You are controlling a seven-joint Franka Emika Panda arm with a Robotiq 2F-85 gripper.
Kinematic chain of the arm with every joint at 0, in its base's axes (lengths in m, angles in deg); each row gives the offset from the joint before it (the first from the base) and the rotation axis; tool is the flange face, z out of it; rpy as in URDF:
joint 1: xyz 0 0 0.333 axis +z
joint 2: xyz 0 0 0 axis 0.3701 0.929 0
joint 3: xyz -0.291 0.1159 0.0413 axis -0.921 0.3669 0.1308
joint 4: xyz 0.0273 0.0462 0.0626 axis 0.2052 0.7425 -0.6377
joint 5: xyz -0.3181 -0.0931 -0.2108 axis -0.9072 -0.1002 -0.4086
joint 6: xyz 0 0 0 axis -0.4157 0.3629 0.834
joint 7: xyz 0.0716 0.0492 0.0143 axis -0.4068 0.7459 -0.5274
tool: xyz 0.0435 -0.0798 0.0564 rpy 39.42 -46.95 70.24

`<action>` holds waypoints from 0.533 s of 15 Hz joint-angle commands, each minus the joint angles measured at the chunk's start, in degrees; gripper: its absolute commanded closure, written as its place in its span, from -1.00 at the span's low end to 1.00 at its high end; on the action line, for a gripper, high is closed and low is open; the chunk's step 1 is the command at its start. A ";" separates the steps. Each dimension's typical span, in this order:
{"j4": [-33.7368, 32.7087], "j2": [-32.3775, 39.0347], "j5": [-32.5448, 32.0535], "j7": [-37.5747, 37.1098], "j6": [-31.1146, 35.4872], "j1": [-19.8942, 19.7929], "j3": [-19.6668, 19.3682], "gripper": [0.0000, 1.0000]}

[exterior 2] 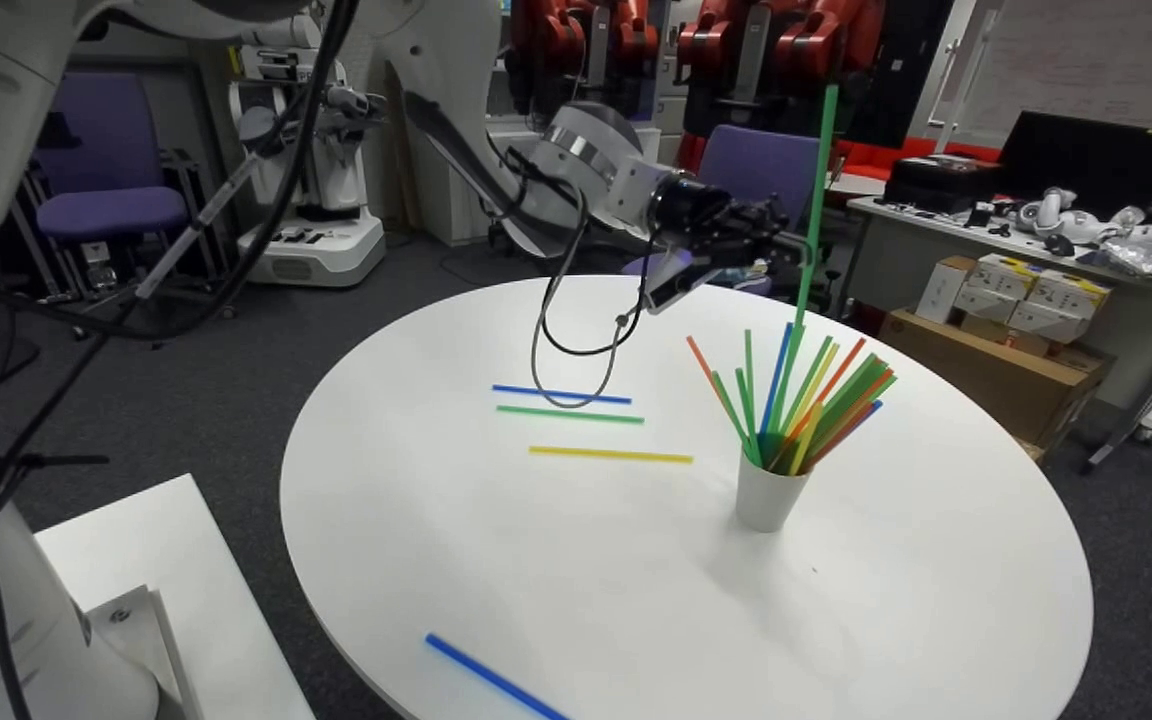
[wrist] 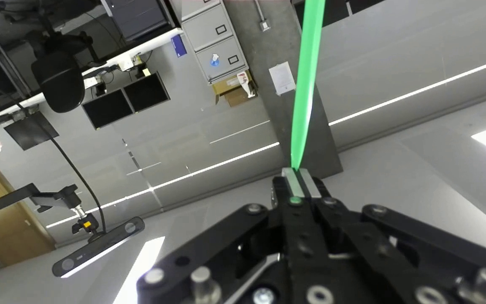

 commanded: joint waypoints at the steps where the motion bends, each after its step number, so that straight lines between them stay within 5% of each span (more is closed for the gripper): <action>1: -5.70 6.26 1.23 6.49 -1.48 -3.63 4.10 1.00; 8: -10.79 11.51 0.17 7.48 -2.06 -3.65 4.61 1.00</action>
